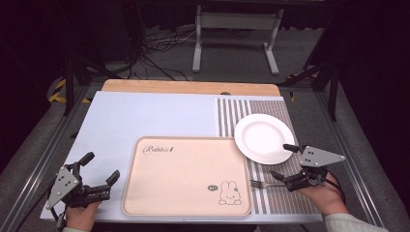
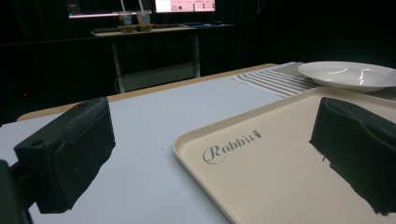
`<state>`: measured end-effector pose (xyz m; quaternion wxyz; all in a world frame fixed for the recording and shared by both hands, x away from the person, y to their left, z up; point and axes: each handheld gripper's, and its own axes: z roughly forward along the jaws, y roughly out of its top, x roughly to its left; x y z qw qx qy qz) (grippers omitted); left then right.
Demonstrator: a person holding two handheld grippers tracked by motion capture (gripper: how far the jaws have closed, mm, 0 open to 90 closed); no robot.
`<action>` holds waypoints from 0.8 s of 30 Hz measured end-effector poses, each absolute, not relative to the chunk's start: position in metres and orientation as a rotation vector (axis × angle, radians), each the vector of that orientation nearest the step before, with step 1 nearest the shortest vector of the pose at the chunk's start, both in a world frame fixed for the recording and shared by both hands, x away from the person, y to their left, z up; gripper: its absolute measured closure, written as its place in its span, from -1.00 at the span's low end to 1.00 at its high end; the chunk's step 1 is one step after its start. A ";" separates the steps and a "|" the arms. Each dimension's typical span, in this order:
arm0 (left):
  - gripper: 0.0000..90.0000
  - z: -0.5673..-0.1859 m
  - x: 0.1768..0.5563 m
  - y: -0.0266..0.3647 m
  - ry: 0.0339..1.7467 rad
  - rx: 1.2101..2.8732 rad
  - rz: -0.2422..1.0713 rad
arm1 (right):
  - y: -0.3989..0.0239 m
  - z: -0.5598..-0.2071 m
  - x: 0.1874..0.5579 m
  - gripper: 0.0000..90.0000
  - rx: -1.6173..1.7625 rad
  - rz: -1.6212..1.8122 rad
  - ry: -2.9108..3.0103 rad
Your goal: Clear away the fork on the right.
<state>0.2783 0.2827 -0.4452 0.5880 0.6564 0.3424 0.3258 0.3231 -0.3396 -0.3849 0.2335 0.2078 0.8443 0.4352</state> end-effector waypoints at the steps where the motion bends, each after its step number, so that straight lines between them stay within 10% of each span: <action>1: -0.99 -0.445 0.278 0.283 0.796 1.531 0.759 | -0.339 -0.385 0.324 -0.88 0.570 1.188 2.330; 24: -0.99 -0.446 0.279 0.284 0.799 1.535 0.757 | -0.325 -0.383 0.346 -0.88 0.440 0.761 2.681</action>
